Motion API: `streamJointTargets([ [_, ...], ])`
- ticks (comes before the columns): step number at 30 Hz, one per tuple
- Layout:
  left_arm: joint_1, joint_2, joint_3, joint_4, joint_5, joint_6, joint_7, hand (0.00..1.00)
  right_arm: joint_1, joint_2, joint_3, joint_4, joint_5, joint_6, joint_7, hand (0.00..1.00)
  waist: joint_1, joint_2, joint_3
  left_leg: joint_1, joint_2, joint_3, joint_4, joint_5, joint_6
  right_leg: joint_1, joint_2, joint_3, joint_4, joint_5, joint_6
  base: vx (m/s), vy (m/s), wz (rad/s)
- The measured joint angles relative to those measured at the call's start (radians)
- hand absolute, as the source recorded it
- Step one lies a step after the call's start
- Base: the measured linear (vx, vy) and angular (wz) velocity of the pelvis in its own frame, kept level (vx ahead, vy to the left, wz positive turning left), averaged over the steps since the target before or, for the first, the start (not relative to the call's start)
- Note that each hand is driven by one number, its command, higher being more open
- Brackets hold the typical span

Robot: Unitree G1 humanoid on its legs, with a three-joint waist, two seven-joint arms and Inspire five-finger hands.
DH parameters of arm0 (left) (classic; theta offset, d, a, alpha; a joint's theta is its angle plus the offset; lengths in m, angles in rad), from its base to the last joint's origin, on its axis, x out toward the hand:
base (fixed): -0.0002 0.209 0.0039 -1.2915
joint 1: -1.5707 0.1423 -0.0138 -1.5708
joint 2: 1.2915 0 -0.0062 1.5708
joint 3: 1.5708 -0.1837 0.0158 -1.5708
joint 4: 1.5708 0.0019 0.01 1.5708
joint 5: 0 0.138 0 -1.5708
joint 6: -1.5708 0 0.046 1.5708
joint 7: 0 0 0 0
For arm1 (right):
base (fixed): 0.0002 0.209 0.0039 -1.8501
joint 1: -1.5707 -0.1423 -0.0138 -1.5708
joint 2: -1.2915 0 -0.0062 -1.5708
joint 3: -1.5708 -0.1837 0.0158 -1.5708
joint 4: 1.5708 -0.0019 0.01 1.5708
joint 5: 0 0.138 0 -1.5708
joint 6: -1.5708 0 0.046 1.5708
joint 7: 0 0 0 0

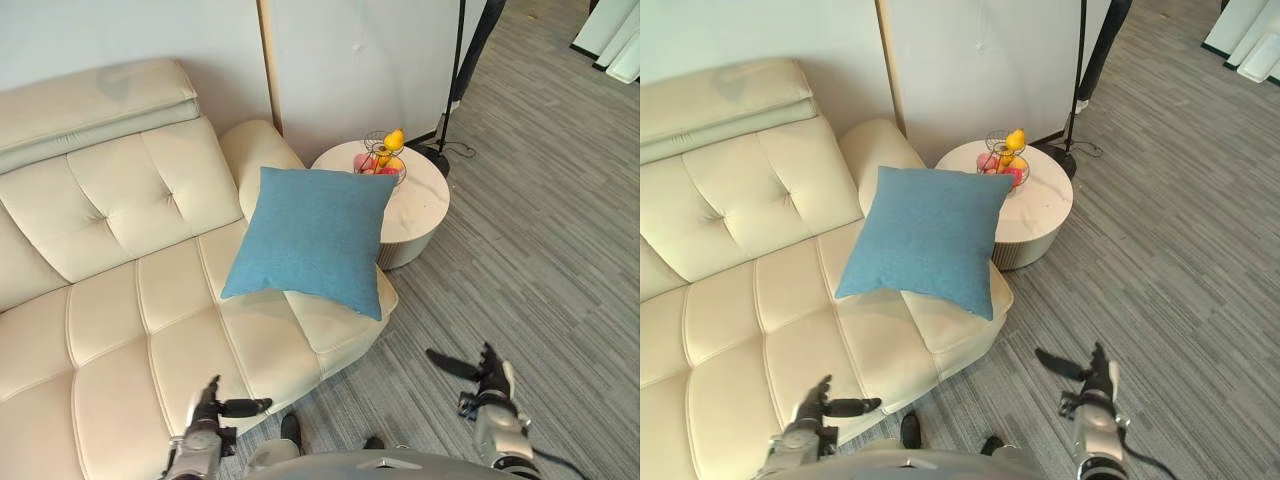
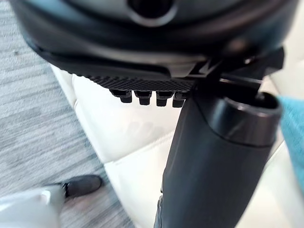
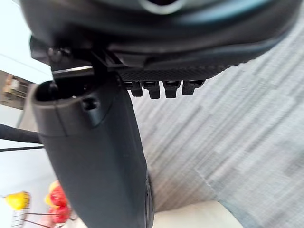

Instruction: Pick up cushions and gather them together orderly.

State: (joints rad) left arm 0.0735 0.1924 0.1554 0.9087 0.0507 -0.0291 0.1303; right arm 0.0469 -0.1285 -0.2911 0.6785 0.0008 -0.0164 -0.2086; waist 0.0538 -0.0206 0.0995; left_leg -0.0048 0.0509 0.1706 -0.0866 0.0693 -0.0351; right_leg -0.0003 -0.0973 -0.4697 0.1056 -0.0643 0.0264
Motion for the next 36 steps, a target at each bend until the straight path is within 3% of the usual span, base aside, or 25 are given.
streamJointTargets([
  [4, -0.002, 0.052, 0.065, -0.169, -0.024, -0.005, 0.042, 1.0, -0.03, -0.048, -0.001, -0.088, 0.001, -0.01, 0.005, 1.0, 0.001, 0.004, -0.002, -0.018, -0.003, -0.023, 0.0, 0.009, 0.006, -0.002, 0.016, -0.004, -0.028, 0.004, -0.006, 0.04, -0.019, 0.07],
  [8, -0.022, 0.057, 0.065, -0.269, -0.064, -0.007, 0.058, 1.0, -0.071, -0.054, 0.018, -0.117, 0.003, -0.011, 0.015, 1.0, 0.003, 0.006, -0.003, -0.044, -0.002, -0.041, 0.001, 0.01, 0.006, -0.011, 0.026, -0.004, -0.062, 0.019, -0.016, 0.03, -0.017, 0.0],
  [14, -0.116, 0.055, 0.046, -0.343, -0.093, -0.014, 0.104, 1.0, -0.147, -0.051, 0.156, -0.144, 0.077, -0.019, 0.029, 1.0, 0.008, 0.004, 0.01, -0.087, -0.004, -0.045, 0.005, 0.01, 0.007, -0.036, 0.032, 0.007, -0.1, 0.048, -0.023, 0.01, -0.001, 0.0],
  [25, -0.425, 0.044, -0.034, -0.388, -0.153, -0.026, 0.26, 1.0, -0.387, 0.044, 0.324, -0.192, 0.159, -0.05, -0.008, 1.0, 0.052, -0.007, 0.179, -0.268, 0.017, -0.051, 0.127, 0.007, 0.011, -0.17, 0.039, 0.03, -0.083, 0.089, -0.048, -0.08, 0.005, -0.03],
  [31, -0.507, 0.032, -0.105, -0.388, -0.201, -0.03, 0.3, 1.0, -0.443, 0.064, 0.377, -0.195, 0.199, -0.06, -0.059, 1.0, 0.054, -0.005, 0.22, -0.335, 0.031, -0.044, 0.166, 0.007, 0.012, -0.244, 0.038, 0.048, -0.037, 0.09, -0.052, -0.06, -0.004, -0.08],
  [32, -0.535, 0.032, -0.121, -0.388, -0.209, -0.031, 0.301, 0.0, -0.465, 0.066, 0.387, -0.195, 0.199, -0.063, -0.067, 0.0, 0.054, -0.005, 0.231, -0.352, 0.035, -0.043, 0.179, 0.007, 0.012, -0.262, 0.037, 0.053, -0.022, 0.089, -0.053, -0.07, -0.008, -0.09],
  [36, -0.635, 0.03, -0.179, -0.383, -0.217, -0.031, 0.323, 0.0, -0.541, 0.083, 0.402, -0.195, 0.201, -0.068, -0.088, 0.0, 0.055, 0.0, 0.27, -0.393, 0.051, -0.04, 0.206, 0.007, 0.011, -0.314, 0.031, 0.059, 0.026, 0.081, -0.063, -0.06, -0.011, -0.08],
])
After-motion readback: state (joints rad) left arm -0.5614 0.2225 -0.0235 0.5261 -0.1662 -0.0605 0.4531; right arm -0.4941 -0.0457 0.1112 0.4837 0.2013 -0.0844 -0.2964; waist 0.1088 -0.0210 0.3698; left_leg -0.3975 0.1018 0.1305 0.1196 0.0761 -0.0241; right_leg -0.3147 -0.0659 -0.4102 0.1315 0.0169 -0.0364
